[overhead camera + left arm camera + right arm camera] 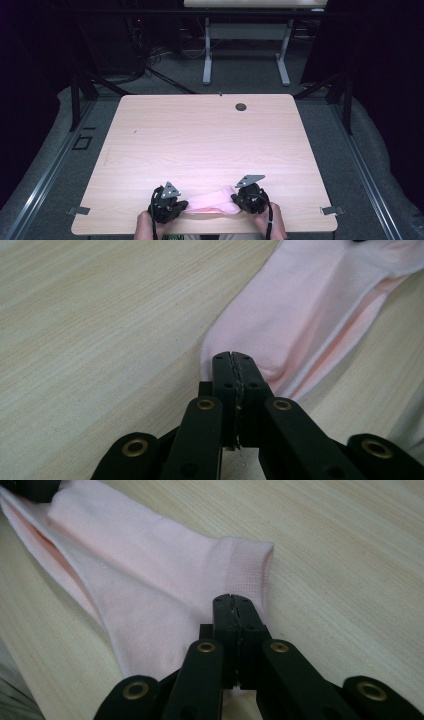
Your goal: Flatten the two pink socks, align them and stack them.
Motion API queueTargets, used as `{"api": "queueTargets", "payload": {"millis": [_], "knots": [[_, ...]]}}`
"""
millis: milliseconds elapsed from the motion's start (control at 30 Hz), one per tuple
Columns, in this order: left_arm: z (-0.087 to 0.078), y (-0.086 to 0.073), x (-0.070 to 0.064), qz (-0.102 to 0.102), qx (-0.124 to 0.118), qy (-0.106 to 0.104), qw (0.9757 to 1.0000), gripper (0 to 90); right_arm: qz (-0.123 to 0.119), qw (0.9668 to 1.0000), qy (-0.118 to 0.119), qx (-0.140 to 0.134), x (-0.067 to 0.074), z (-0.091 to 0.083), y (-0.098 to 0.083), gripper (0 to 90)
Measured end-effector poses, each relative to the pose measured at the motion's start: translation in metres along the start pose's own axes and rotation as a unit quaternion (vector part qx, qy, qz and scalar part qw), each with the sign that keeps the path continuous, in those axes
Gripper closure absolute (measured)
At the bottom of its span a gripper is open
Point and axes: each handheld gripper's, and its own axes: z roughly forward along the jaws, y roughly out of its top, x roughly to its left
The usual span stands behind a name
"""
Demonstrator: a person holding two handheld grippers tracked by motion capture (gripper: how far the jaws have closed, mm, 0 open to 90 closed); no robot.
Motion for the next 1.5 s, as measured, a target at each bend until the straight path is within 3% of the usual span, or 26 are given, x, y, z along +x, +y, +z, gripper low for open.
{"api": "queueTargets", "payload": {"millis": [100,167,267,433,567,767,900,1233,1400,1500], "knots": [[-0.003,0.002,-0.002,0.000,-0.010,0.008,0.9999,70.2,0.002,0.9999,0.011,-0.012,-0.001,-0.001,0.000,89.8],[-0.009,0.005,-0.003,-0.002,-0.023,0.014,0.9996,54.1,0.006,0.9995,0.013,-0.027,-0.001,-0.005,0.000,84.1],[-0.019,0.010,-0.001,-0.004,-0.039,0.023,0.9990,34.9,0.016,0.9986,0.005,-0.051,-0.004,-0.017,0.001,68.4],[-0.042,0.015,0.011,-0.006,-0.058,0.048,0.9972,16.2,0.030,0.9965,-0.020,-0.076,-0.014,-0.042,0.000,28.9],[-0.055,0.011,0.024,-0.022,-0.067,0.069,0.9951,12.9,0.052,0.9937,-0.039,-0.092,-0.026,-0.060,-0.007,15.3],[-0.071,-0.002,0.047,-0.050,-0.067,0.096,0.9919,7.9,0.070,0.9892,-0.074,-0.106,-0.044,-0.082,-0.022,9.8],[-0.075,-0.013,0.057,-0.067,-0.066,0.110,0.9896,5.7,0.081,0.9873,-0.094,-0.099,-0.055,-0.087,-0.033,4.1],[-0.071,-0.046,0.088,-0.118,-0.055,0.141,0.9815,0.3,0.110,0.9804,-0.139,-0.085,-0.082,-0.091,-0.063,1.0],[-0.066,-0.058,0.098,-0.121,-0.042,0.170,0.9771,0.0,0.123,0.9776,-0.156,-0.069,-0.097,-0.084,-0.078,1.3],[-0.063,-0.062,0.104,-0.125,-0.043,0.172,0.9763,0.0,0.129,0.9761,-0.164,-0.063,-0.104,-0.081,-0.084,0.7]]}}
